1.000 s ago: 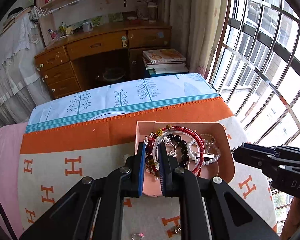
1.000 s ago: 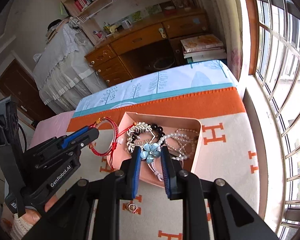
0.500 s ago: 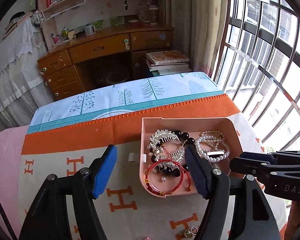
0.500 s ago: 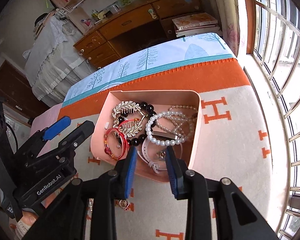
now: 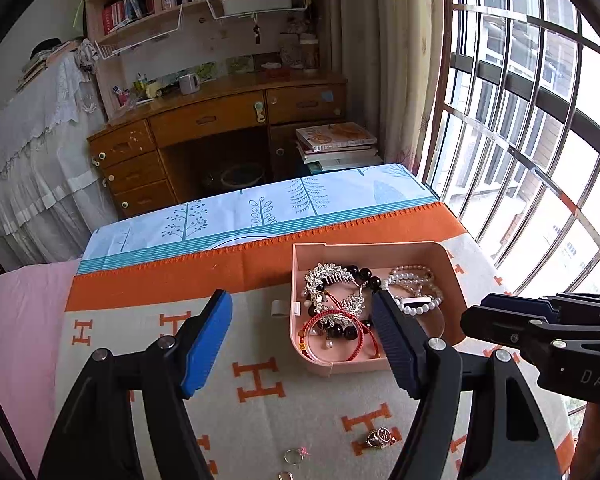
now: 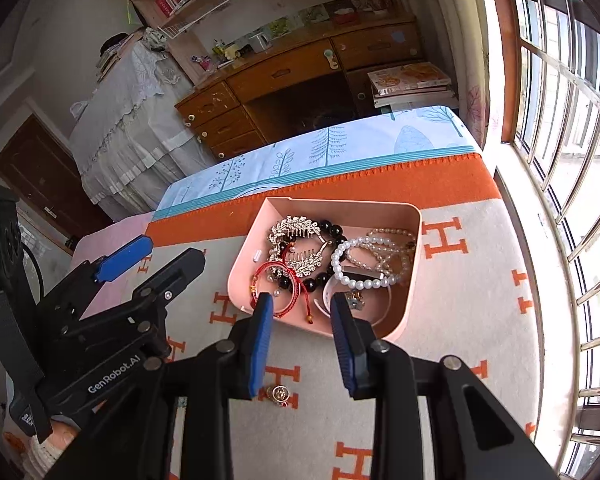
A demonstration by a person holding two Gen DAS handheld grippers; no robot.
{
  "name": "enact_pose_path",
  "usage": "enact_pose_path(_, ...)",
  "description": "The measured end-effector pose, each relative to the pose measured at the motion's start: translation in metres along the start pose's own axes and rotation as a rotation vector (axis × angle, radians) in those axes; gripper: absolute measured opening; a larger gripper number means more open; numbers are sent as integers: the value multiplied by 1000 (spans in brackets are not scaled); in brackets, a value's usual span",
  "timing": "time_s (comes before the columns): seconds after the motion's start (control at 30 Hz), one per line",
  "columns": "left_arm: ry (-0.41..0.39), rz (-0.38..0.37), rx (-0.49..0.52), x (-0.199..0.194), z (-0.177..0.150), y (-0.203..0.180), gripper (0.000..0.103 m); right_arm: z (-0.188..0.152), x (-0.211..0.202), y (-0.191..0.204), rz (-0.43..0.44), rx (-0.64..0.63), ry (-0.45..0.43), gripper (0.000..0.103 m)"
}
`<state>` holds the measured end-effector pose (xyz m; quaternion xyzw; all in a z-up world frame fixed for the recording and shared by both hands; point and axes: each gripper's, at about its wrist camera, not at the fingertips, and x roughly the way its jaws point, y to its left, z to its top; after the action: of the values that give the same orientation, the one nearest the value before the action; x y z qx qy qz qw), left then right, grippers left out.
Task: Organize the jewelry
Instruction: 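Withdraw both tools from the tray toward the remaining small pieces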
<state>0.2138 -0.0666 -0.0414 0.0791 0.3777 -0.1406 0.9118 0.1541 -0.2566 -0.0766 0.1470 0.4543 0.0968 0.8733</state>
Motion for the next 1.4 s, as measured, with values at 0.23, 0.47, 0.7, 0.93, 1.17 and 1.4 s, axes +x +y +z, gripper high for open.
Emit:
enact_pose_path(0.23, -24, 33, 9, -31, -14, 7, 71, -16, -19, 17, 28, -42, -48, 30)
enact_pose_path(0.47, -36, 46, -40, -56, -37, 27, 74, -37, -22, 27, 49, -75, -58, 30)
enact_pose_path(0.7, -35, 87, -70, -69, -71, 45, 74, -56, -15, 35, 71, -103, -34, 30)
enact_pose_path(0.93, 22, 96, -77, -64, -109, 50, 74, -75, -1, 51, 69, -165, 4, 30)
enact_pose_path(1.17, 89, 92, -78, -53, -144, 50, 74, -93, 11, 58, 70, -201, 27, 30)
enact_pose_path(1.4, 185, 79, -131, -28, -175, 59, 74, -115, 29, 57, 61, -225, 83, 30)
